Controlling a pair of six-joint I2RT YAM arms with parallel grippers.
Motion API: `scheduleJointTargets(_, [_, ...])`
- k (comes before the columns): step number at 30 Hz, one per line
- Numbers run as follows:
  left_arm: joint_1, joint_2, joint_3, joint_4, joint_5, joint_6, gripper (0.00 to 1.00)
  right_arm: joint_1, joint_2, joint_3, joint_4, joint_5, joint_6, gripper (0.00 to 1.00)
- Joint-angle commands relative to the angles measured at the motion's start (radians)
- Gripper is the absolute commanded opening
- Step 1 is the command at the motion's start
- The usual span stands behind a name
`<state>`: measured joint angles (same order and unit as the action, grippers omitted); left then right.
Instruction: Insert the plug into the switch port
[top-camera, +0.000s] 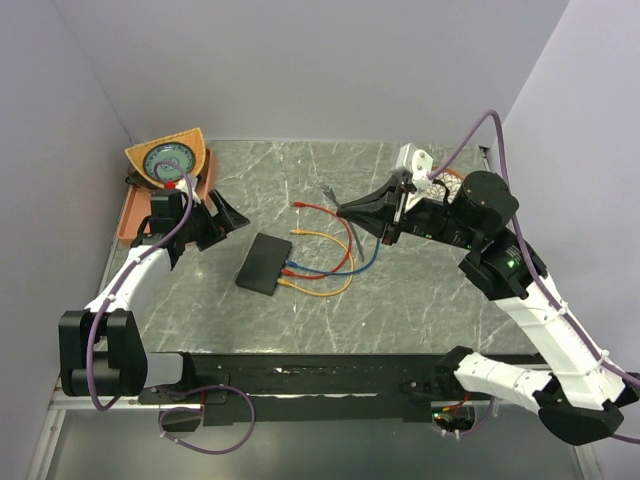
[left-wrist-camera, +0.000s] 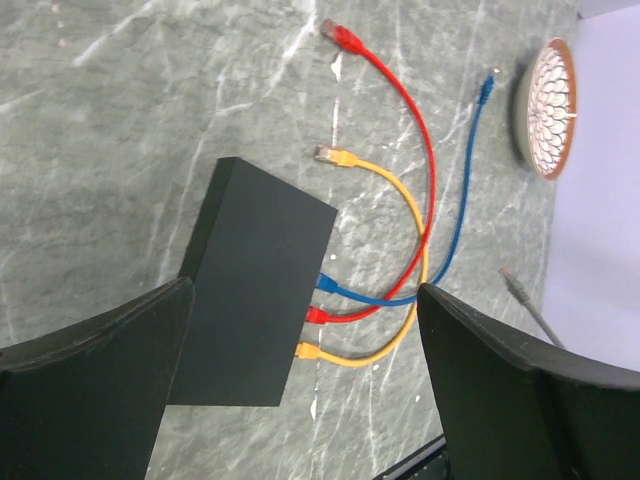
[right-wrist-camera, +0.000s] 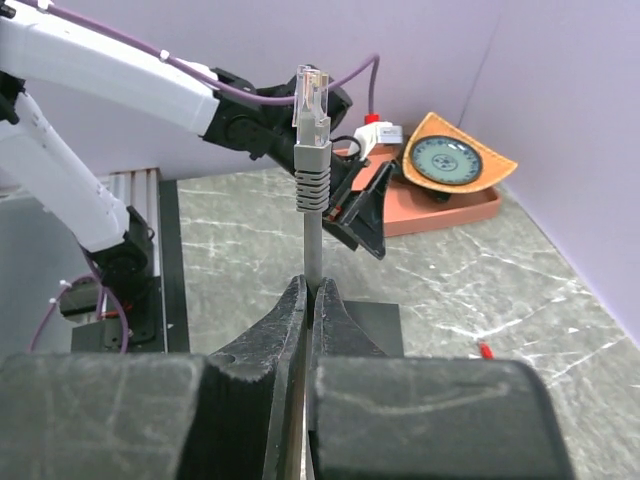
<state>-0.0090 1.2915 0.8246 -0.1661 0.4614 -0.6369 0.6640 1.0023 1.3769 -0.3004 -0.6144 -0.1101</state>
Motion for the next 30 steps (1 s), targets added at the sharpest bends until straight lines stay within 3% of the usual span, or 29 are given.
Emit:
scheduleJointTargets(1, [0.004, -0.003, -0.004, 0.077, 0.063, -0.023, 0.99, -0.010, 0.027, 0.036, -0.022, 0.027, -0.026, 0.00])
scheduleJointTargets(6, [0.006, -0.024, -0.036, 0.146, 0.126, -0.040, 0.99, -0.010, 0.145, -0.001, -0.062, 0.024, -0.043, 0.00])
scheduleJointTargets(15, [0.006, -0.119, -0.151, 0.384, 0.273, -0.118, 0.92, -0.012, 0.455, -0.142, 0.095, -0.117, 0.073, 0.00])
scheduleJointTargets(21, [0.006, -0.211, -0.197, 0.505, 0.315, -0.165, 0.88, -0.012, 0.516, -0.159, 0.191, -0.189, 0.145, 0.00])
scheduleJointTargets(30, [0.006, -0.256, -0.248, 0.695, 0.411, -0.254, 0.82, -0.010, 0.549, -0.121, 0.179, -0.269, 0.162, 0.00])
